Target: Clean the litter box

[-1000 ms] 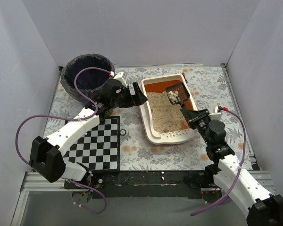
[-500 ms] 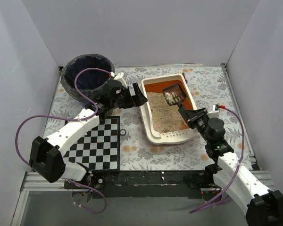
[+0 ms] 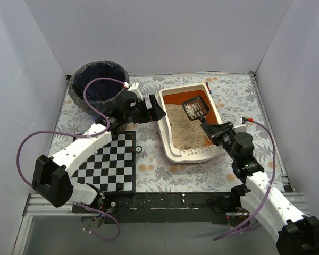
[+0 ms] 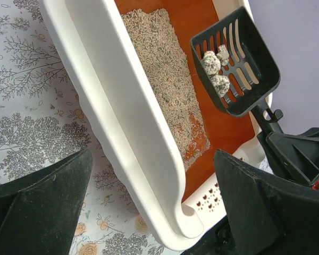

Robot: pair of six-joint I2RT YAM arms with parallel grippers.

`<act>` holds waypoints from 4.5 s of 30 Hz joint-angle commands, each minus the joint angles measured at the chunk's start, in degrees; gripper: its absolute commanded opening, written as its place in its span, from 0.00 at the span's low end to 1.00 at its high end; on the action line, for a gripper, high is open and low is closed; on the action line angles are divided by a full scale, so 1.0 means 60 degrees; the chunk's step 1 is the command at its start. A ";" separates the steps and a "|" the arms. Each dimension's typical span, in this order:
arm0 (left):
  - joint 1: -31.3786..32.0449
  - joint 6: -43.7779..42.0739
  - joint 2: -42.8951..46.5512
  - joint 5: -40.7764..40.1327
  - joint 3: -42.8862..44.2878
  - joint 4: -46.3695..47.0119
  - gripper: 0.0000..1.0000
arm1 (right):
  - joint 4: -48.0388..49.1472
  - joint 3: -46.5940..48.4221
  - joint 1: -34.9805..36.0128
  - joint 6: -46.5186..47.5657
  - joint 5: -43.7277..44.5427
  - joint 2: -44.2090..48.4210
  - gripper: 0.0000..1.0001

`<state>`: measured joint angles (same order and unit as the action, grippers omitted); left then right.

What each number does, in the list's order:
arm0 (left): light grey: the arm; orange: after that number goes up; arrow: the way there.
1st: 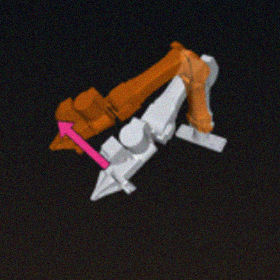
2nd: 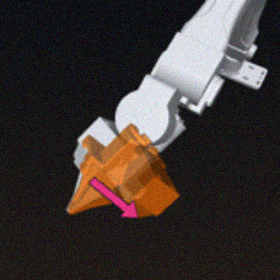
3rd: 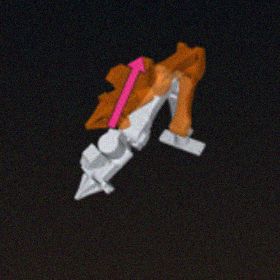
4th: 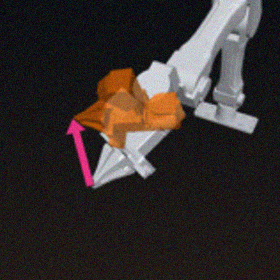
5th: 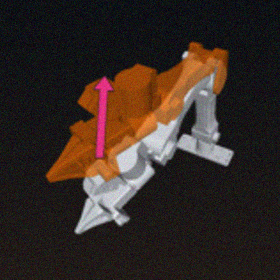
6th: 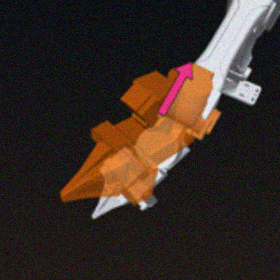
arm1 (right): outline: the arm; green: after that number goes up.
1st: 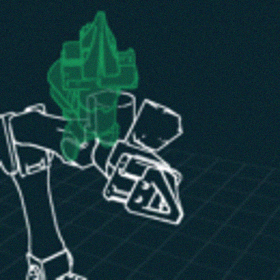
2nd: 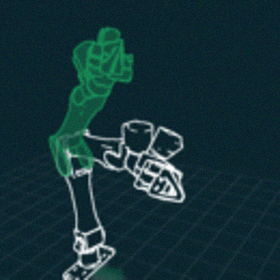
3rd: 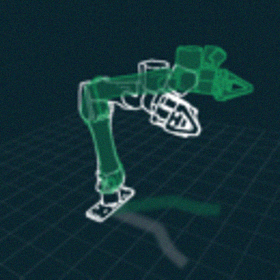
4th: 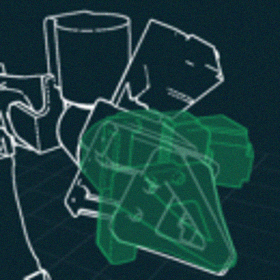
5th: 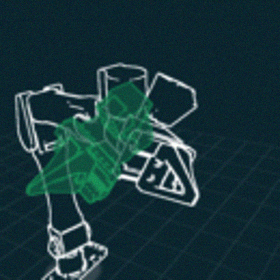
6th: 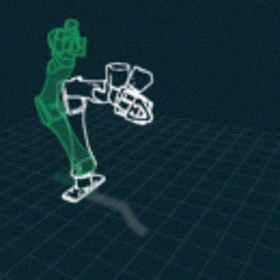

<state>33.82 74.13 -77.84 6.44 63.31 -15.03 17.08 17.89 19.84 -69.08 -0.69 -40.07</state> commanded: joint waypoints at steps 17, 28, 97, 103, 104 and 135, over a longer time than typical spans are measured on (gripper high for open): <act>-0.0012 0.0023 0.0391 0.0025 -0.0078 -0.0030 0.98 | 0.0236 0.0240 -0.0083 -0.0146 0.0051 0.0203 0.01; -0.0012 0.0067 0.0391 0.0129 -0.0136 0.0117 0.98 | 0.0150 0.0404 -0.0083 0.0131 -0.0231 0.0205 0.01; -0.0012 0.0609 -0.0151 0.0465 0.0127 0.0029 0.98 | 0.1621 -0.0520 0.0400 -0.3222 0.0407 -0.0001 0.01; -0.0012 0.0624 -0.0122 0.0260 0.0098 -0.0088 0.98 | 0.1667 0.0241 0.0591 -0.2608 -0.0722 -0.1041 0.01; -0.0012 0.0609 -0.0064 0.0260 0.0098 -0.0132 0.98 | 0.1578 0.0125 0.0576 -0.2695 -0.0329 -0.0838 0.01; -0.0012 0.0463 0.0216 -0.0224 -0.0006 -0.0161 0.98 | 0.2005 0.0196 0.0928 -0.2008 -0.0558 -0.0966 0.01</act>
<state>33.82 77.78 -78.11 6.00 62.48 -16.29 23.59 16.91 24.58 -83.31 -0.47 -44.23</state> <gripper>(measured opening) 0.981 0.211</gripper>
